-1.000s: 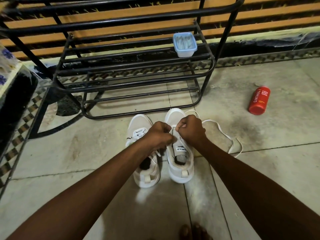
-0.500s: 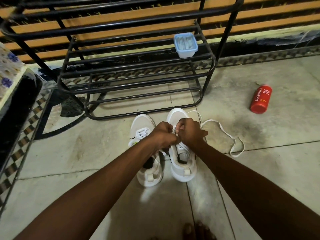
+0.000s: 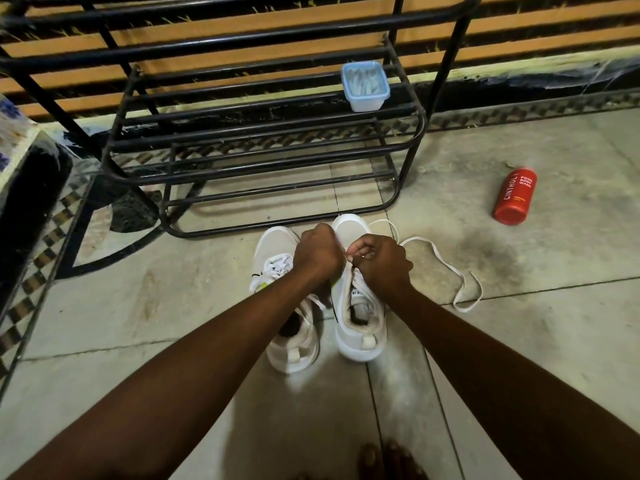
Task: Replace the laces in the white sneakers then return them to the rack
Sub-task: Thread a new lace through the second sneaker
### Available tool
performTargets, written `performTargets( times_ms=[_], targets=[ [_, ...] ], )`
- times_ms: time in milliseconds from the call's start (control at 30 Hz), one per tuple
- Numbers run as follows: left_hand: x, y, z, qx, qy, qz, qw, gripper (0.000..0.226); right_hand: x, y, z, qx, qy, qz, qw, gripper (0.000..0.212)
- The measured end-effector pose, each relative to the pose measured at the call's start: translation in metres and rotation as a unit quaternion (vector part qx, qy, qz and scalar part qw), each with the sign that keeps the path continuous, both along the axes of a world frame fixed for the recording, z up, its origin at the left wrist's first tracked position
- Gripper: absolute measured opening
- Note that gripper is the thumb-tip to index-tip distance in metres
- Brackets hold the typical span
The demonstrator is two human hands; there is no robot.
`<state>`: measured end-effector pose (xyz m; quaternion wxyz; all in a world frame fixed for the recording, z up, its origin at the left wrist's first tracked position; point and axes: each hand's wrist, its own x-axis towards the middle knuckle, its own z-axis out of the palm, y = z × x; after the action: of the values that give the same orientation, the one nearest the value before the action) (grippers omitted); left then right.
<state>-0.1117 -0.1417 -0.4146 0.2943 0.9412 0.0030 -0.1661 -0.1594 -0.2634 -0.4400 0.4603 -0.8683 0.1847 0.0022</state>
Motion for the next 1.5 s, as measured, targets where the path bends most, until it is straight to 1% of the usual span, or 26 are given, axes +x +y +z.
performTargets(
  times_ms=[100,200,300,467,600,667,733,800,833,867,933,1000,1067,1100,1133,1167,1200,1233,1267,1300,1333,1367,1400,1433,1467,1500],
  targets=[
    [0.001,-0.003,-0.004,0.065,-0.014,-0.057,0.996,0.031,-0.006,-0.006,-0.002,-0.012,-0.031,0.014,0.999,0.009],
    [0.004,0.001,-0.005,0.082,-0.023,-0.074,0.994,0.041,-0.024,-0.005,-0.008,-0.058,-0.117,0.013,0.991,0.014],
    [0.008,0.007,-0.004,0.069,-0.024,-0.068,0.995,0.046,-0.046,-0.007,-0.017,-0.082,-0.191,-0.013,0.978,0.016],
    [0.011,0.016,0.006,0.024,-0.011,-0.065,0.998,0.059,-0.057,-0.011,-0.033,-0.093,-0.287,0.093,0.949,0.036],
    [0.02,0.022,0.015,-0.017,-0.047,0.015,0.999,0.048,-0.067,-0.009,-0.053,-0.108,-0.283,0.114,0.946,0.034],
    [0.027,0.023,0.019,-0.082,-0.081,0.057,0.992,0.032,-0.071,-0.009,-0.061,-0.122,-0.26,0.12,0.95,0.036],
    [0.03,0.023,0.022,-0.216,-0.062,0.079,0.971,0.019,-0.071,-0.008,-0.062,-0.142,-0.253,0.125,0.949,0.035],
    [0.027,0.025,0.025,-0.324,-0.038,0.056,0.944,0.024,-0.069,-0.007,-0.061,-0.148,-0.251,0.128,0.948,0.033],
    [0.027,0.028,0.027,-0.331,-0.058,0.023,0.942,0.026,-0.068,-0.007,-0.06,-0.151,-0.249,0.13,0.948,0.032],
    [0.027,0.032,0.028,-0.307,-0.09,-0.028,0.947,0.025,-0.069,-0.008,-0.06,-0.155,-0.247,0.132,0.947,0.031],
    [0.031,0.043,0.03,-0.161,-0.176,-0.199,0.95,0.015,-0.069,-0.009,-0.06,-0.161,-0.244,0.134,0.947,0.03],
    [0.032,0.05,0.029,0.051,-0.197,-0.363,0.909,0.007,-0.069,-0.01,-0.06,-0.163,-0.24,0.138,0.947,0.03],
    [0.031,0.052,0.025,0.231,-0.184,-0.414,0.861,0.019,-0.068,-0.01,-0.062,-0.161,-0.238,0.14,0.947,0.031],
    [0.031,0.051,0.025,0.257,-0.213,-0.416,0.846,0.019,-0.068,-0.01,-0.063,-0.157,-0.238,0.139,0.948,0.031],
    [0.03,0.049,0.025,0.225,-0.246,-0.403,0.852,0.016,-0.068,-0.01,-0.063,-0.154,-0.237,0.138,0.949,0.031],
    [0.03,0.046,0.025,0.131,-0.265,-0.359,0.885,0.012,-0.067,-0.01,-0.064,-0.152,-0.236,0.139,0.95,0.03],
    [0.027,0.044,0.027,-0.01,-0.241,-0.288,0.927,0.012,-0.067,-0.011,-0.063,-0.15,-0.235,0.141,0.95,0.03],
    [0.025,0.04,0.029,-0.19,-0.172,-0.191,0.947,0.019,-0.067,-0.012,-0.063,-0.149,-0.232,0.145,0.95,0.03],
    [0.023,0.038,0.031,-0.363,-0.079,-0.091,0.924,0.025,-0.067,-0.013,-0.062,-0.149,-0.23,0.147,0.95,0.03],
    [0.022,0.037,0.029,-0.458,-0.015,-0.018,0.889,0.029,-0.068,-0.013,-0.061,-0.151,-0.228,0.148,0.951,0.03],
    [0.019,0.038,0.027,-0.469,-0.01,0.001,0.883,0.031,-0.069,-0.013,-0.059,-0.153,-0.223,0.15,0.951,0.031],
    [0.019,0.041,0.026,-0.411,-0.059,-0.038,0.909,0.029,-0.069,-0.012,-0.057,-0.156,-0.218,0.15,0.952,0.033],
    [0.022,0.045,0.022,-0.302,-0.136,-0.123,0.936,0.024,-0.07,-0.011,-0.054,-0.159,-0.211,0.15,0.953,0.034],
    [0.024,0.05,0.019,-0.171,-0.185,-0.231,0.94,0.015,-0.07,-0.009,-0.052,-0.163,-0.206,0.15,0.953,0.035],
    [0.026,0.053,0.017,-0.038,-0.194,-0.321,0.926,0.018,-0.071,-0.008,-0.05,-0.168,-0.203,0.152,0.953,0.036],
    [0.026,0.054,0.018,0.083,-0.183,-0.381,0.903,0.032,-0.071,-0.008,-0.048,-0.172,-0.203,0.152,0.952,0.037]
  ],
)
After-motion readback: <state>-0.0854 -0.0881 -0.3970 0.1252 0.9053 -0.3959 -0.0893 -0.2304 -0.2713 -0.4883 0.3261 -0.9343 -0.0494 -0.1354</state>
